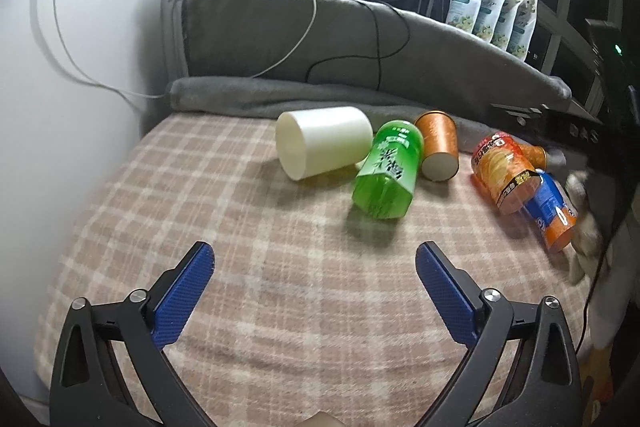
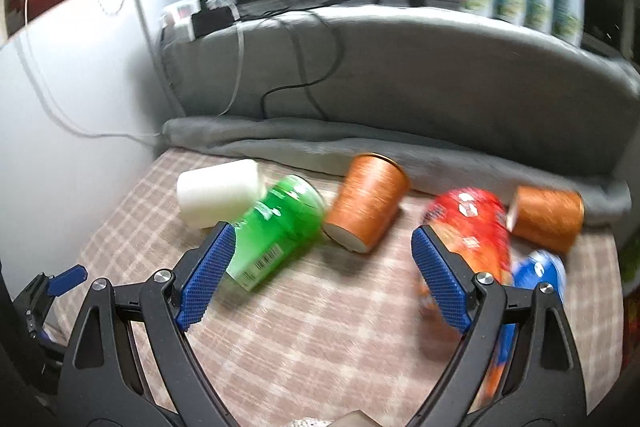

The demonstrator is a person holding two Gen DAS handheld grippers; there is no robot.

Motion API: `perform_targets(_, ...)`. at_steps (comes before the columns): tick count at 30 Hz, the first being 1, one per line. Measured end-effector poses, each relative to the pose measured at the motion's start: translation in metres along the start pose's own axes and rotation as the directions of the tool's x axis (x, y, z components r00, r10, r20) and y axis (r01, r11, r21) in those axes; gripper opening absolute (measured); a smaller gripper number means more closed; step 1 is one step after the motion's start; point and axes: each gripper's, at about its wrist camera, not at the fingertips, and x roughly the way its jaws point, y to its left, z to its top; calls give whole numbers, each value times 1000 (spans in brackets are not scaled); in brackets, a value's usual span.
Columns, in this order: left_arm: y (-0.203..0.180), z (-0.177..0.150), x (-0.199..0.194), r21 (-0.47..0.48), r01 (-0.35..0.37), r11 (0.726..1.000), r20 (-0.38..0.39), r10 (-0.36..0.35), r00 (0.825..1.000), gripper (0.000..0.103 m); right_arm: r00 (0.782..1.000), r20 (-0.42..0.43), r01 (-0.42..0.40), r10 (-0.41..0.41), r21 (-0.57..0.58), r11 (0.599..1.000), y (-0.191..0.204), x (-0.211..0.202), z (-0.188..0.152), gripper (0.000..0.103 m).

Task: Flip cup upright
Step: 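Move the right gripper to the white cup and close on its side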

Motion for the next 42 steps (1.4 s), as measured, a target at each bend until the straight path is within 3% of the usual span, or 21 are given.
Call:
perform_targets(5,10,-1,-1,-16,-9,1000,-3,9,1000,98,997,-47,-68,62,-132,989,26,21,14,92)
perform_targets(9,17,-3,-3,-31,-15,999,-3,15,1000,98,992,-99,-101,73,-324,941,54,39,22,92)
perform_targets(12,22,-5,-2,-40,-19,999,-13,18,1000,98,985,-150,-142,82,-456,879,76,55,26,92)
perform_targets(15,28,-6,1,-58,-22,998,-28,20,999,98,972,-222,-194,74,-589,784,100,77,26,92)
perform_targets(18,34,-6,3,-75,-30,997,-35,28,999,98,964,-259,-219,58,-650,727,112,93,28,92)
perform_targets(22,45,-3,6,-100,-44,994,-36,40,999,98,947,-320,-260,13,-743,617,131,125,33,92)
perform_targets(27,57,-1,13,-128,-63,990,-52,57,997,98,932,-359,-288,-45,-813,506,143,155,31,92)
perform_targets(33,64,-5,26,-148,-61,987,-94,47,994,98,925,-373,-310,-75,-853,420,152,181,30,92)
perform_targets(36,64,-5,28,-151,-61,987,-102,46,994,98,921,-383,-319,-73,-847,425,153,192,36,92)
perform_targets(42,64,-3,30,-158,-65,985,-103,49,993,98,923,-367,-299,-111,-871,391,166,220,35,90)
